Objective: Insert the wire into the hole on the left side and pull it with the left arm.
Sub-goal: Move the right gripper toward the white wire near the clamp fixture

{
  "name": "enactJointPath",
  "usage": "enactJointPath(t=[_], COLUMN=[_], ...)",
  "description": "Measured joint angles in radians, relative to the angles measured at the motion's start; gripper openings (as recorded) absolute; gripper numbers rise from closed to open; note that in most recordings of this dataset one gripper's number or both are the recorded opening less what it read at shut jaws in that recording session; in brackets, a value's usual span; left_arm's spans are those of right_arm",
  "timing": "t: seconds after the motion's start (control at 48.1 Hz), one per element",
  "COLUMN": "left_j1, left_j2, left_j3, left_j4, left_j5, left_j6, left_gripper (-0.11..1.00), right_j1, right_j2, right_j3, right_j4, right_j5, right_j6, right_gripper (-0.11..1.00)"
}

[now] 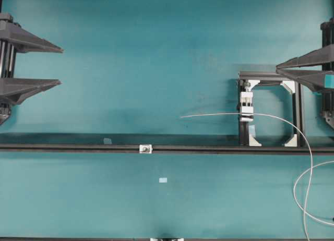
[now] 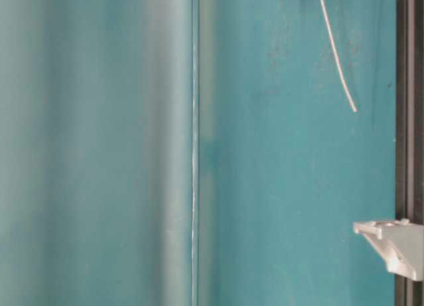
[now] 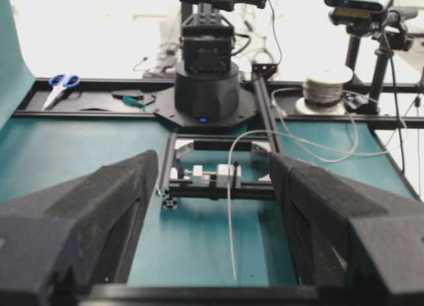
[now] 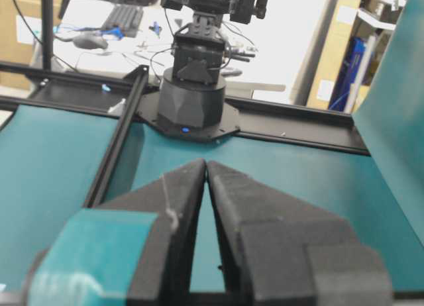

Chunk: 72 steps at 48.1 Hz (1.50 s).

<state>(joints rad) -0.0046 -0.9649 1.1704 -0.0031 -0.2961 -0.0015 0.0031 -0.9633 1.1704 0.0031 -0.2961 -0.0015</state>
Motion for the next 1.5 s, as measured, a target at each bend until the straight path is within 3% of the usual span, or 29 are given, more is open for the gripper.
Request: enactJointPath(t=[0.042, 0.145, 0.291, 0.436, 0.519, 0.623, 0.685, 0.852, 0.914, 1.495], left_j1=[0.002, 0.002, 0.0, 0.006, 0.011, 0.018, 0.025, 0.038, 0.04, 0.051], left_j2=[0.002, 0.006, 0.006, 0.015, 0.038, 0.089, 0.133, 0.235, 0.27, 0.532], left_j3=[0.006, 0.038, 0.051, 0.058, 0.06, 0.06, 0.057, 0.052, 0.052, -0.002], left_j4=[-0.008, -0.029, -0.032, -0.032, -0.032, -0.032, -0.032, -0.032, -0.032, -0.032], left_j5=[-0.003, -0.012, -0.026, -0.026, -0.029, -0.029, -0.035, -0.091, -0.12, -0.187], left_j6=[0.006, -0.003, -0.003, -0.005, -0.005, -0.005, -0.005, 0.003, 0.005, 0.005], left_gripper=[0.22, 0.02, -0.07, 0.06, 0.23, 0.53, 0.67, 0.63, 0.64, 0.67], right_j1=[0.0, 0.0, 0.002, 0.003, 0.002, 0.003, 0.002, 0.003, 0.003, 0.003], right_j2=[0.002, 0.02, 0.081, 0.152, 0.189, 0.232, 0.253, 0.298, 0.311, 0.485], right_j3=[0.003, 0.031, 0.04, 0.04, 0.04, 0.04, 0.04, 0.04, 0.04, 0.015], right_j4=[-0.002, -0.002, -0.002, -0.002, -0.002, -0.002, 0.0, -0.002, 0.0, 0.0], right_j5=[-0.002, -0.006, -0.044, -0.075, -0.091, -0.11, -0.123, -0.144, -0.146, -0.16], right_j6=[0.005, 0.025, 0.072, 0.095, 0.098, 0.109, 0.118, 0.147, 0.155, 0.179], right_gripper=[0.22, 0.04, 0.03, 0.03, 0.03, 0.04, 0.12, 0.58, 0.68, 0.68])
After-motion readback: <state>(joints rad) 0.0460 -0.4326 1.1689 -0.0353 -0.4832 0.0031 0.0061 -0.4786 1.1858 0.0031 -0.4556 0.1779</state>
